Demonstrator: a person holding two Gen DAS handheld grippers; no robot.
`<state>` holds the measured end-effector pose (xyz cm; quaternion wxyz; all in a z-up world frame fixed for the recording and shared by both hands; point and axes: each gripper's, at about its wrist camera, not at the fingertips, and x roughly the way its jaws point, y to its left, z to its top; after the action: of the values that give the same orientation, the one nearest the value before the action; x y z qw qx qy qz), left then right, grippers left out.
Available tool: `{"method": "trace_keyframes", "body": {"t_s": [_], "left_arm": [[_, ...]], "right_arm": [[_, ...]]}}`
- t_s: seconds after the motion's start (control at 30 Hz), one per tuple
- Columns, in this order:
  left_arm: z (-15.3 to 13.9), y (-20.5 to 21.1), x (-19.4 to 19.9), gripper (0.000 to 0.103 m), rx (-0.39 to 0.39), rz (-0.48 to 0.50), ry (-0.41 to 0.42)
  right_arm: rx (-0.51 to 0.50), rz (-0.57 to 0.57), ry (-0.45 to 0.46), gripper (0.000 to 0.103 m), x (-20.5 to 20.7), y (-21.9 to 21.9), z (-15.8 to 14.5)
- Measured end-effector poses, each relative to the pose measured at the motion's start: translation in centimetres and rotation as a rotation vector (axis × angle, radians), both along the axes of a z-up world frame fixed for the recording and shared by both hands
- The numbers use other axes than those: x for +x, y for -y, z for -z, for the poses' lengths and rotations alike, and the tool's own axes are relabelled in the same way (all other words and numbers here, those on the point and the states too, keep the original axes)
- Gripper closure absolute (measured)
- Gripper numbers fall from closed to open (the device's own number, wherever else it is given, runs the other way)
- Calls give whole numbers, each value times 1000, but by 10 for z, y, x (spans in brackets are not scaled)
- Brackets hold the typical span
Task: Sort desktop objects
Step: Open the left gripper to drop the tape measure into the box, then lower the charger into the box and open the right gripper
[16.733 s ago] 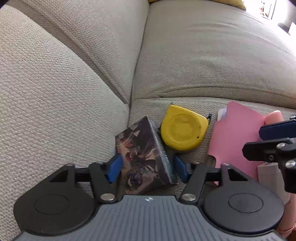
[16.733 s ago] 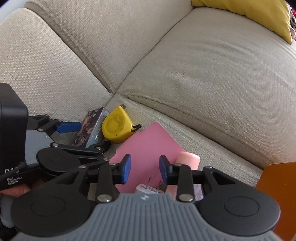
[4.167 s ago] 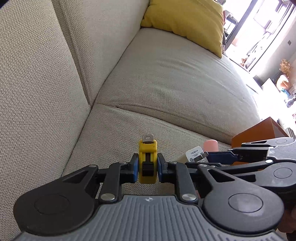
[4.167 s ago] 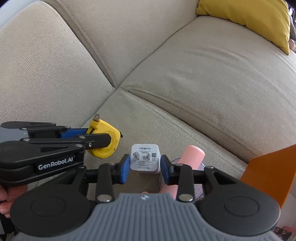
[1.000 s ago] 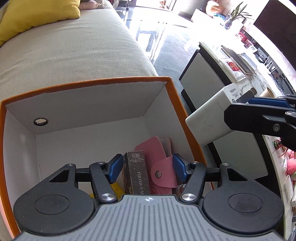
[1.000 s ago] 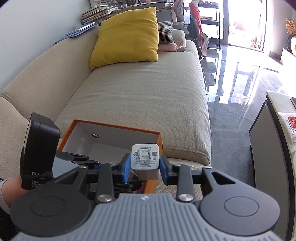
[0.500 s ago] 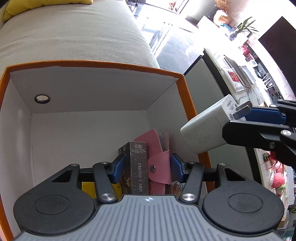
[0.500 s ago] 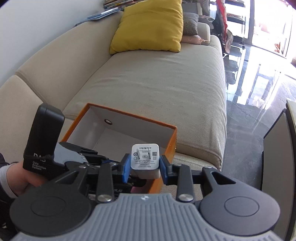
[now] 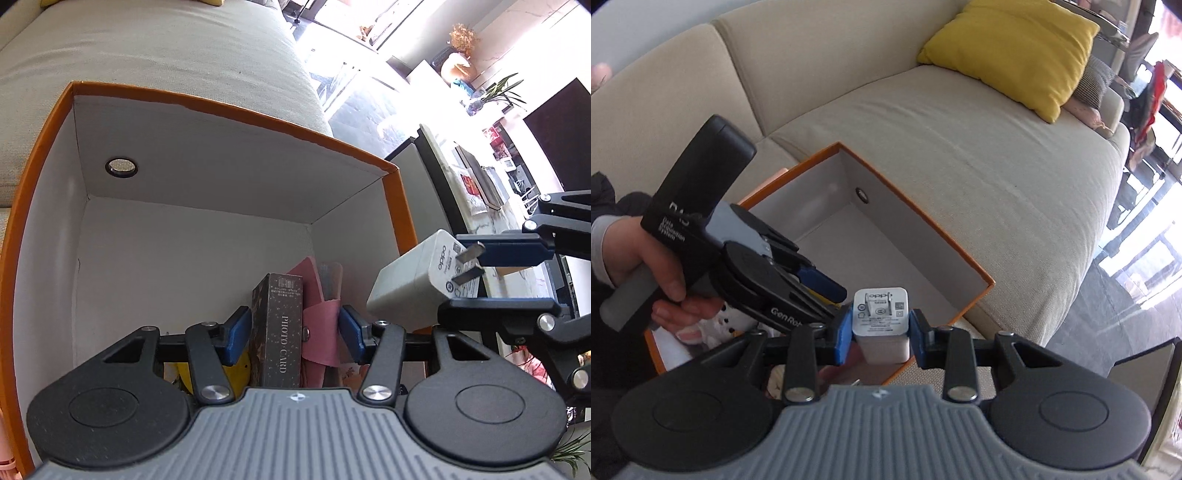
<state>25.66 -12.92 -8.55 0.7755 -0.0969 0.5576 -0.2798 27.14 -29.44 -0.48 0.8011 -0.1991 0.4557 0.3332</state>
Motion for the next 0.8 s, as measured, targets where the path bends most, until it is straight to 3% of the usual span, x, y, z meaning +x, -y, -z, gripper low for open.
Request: {"method": "trace_keyframes", "body": {"t_s": [0.47, 0.8], "left_arm": [[8, 7, 4, 44, -36, -39, -37], [13, 7, 6, 48, -39, -39, -61]], "right_arm": [[-261, -186, -126, 69, 21, -28, 25], [-343, -262, -146, 69, 21, -39, 36]]}}
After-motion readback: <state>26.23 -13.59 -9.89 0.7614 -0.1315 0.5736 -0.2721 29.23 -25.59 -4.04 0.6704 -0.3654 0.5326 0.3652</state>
